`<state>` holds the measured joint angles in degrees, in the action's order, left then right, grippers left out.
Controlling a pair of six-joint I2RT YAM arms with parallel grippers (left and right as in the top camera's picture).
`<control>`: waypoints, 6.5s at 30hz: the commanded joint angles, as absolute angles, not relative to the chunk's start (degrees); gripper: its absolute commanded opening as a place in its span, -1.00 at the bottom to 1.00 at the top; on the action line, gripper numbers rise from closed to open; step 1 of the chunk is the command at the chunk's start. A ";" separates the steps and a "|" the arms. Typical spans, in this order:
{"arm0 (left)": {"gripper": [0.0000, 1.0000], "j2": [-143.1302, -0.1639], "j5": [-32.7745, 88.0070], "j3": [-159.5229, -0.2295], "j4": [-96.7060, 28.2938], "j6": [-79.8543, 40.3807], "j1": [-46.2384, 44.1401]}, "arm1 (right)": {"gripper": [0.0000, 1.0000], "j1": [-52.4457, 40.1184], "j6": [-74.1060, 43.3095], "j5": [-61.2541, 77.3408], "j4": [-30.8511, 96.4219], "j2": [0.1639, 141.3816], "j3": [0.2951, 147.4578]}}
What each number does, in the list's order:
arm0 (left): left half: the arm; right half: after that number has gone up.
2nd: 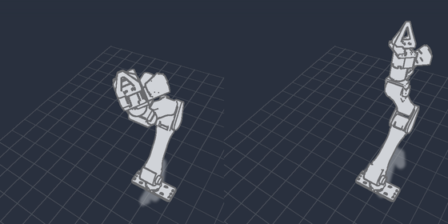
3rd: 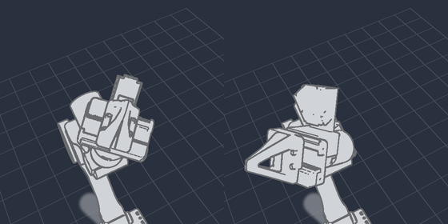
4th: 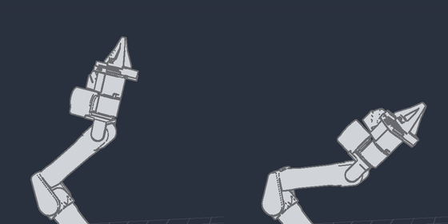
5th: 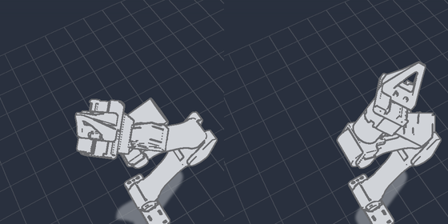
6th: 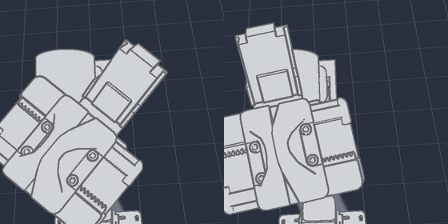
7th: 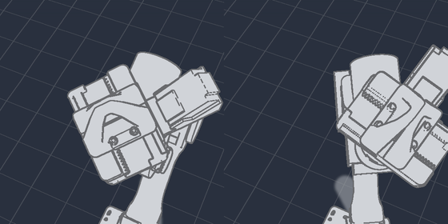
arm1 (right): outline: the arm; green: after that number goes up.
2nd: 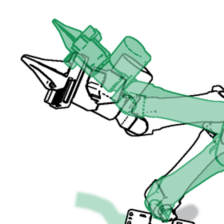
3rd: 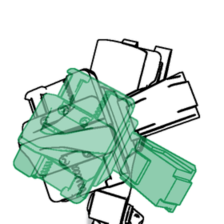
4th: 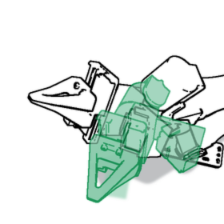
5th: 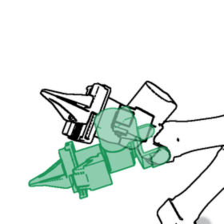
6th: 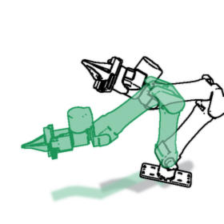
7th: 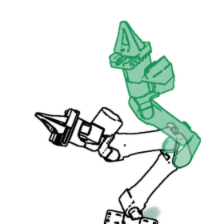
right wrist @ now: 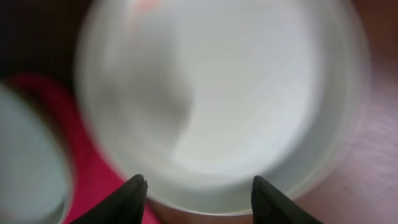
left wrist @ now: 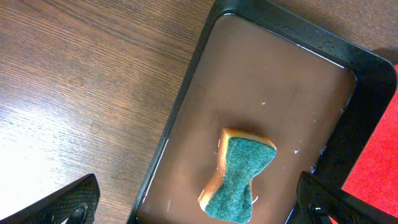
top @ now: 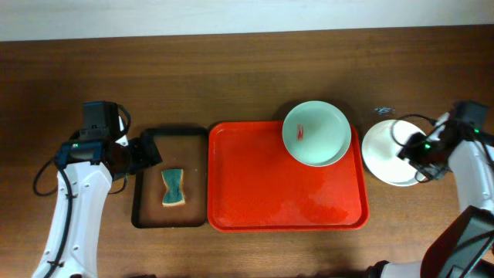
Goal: Clean dirty plates on tray and stack at the side
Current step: 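Place the white plate onto the plate stack right of the tray, then pull the last pale-green plate to the tray center with the right gripper, then grasp the sponge from the black tray with the left gripper, then scrub the pale-green plate with the sponge in the left gripper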
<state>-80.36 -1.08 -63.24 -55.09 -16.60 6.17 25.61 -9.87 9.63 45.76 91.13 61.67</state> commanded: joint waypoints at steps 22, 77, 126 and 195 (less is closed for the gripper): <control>0.98 -79.72 -1.13 -63.86 -55.00 -17.34 6.33 | -0.52 4.78 -6.94 10.04 31.42 102.56 61.28; 0.98 -79.72 -1.13 -63.86 -55.00 -17.34 6.33 | -0.92 -17.30 -23.46 10.41 39.62 102.61 58.54; -0.43 -93.01 7.66 -56.49 -51.13 -6.74 -3.01 | -0.91 -19.59 -24.47 11.33 41.56 99.79 58.92; -1.00 -92.33 -5.19 -74.59 -59.40 -10.76 -14.17 | -0.91 -22.17 -26.04 16.53 38.89 99.79 56.77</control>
<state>-93.36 -2.04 -73.71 -60.38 -8.14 -13.98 -21.43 -25.74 15.79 38.94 100.33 57.08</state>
